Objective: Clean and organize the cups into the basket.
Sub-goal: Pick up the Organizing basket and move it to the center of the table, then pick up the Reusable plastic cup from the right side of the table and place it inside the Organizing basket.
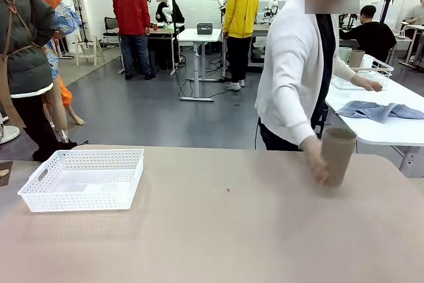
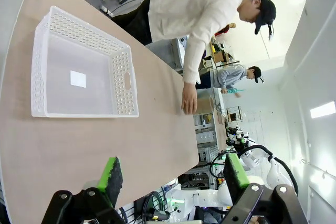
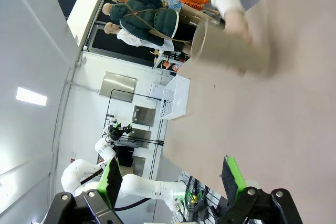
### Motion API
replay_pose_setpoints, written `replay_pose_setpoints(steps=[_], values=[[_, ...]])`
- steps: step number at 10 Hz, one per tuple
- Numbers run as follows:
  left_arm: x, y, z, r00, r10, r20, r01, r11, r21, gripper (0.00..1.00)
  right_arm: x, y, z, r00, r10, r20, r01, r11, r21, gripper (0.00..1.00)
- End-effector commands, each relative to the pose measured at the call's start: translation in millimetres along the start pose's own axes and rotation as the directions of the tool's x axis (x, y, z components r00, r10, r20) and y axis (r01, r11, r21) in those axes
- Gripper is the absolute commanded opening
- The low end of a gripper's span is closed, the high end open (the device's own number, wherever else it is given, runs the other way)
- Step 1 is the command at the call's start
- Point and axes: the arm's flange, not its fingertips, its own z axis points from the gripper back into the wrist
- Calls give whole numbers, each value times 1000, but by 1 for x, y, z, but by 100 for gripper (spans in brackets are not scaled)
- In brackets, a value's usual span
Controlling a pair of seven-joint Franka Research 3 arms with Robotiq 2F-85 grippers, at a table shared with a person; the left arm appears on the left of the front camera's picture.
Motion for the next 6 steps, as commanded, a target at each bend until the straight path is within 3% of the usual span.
replay_pose_setpoints(steps=[1,6], values=[[0,0,-1,1000,0,-6,0,1000,-7,100,0,-1,0,1000,-2,-2,2,1000,-7,100],[0,0,-1,1000,0,-6,0,1000,-7,100,0,-1,0,1000,-2,-2,2,1000,-7,100]])
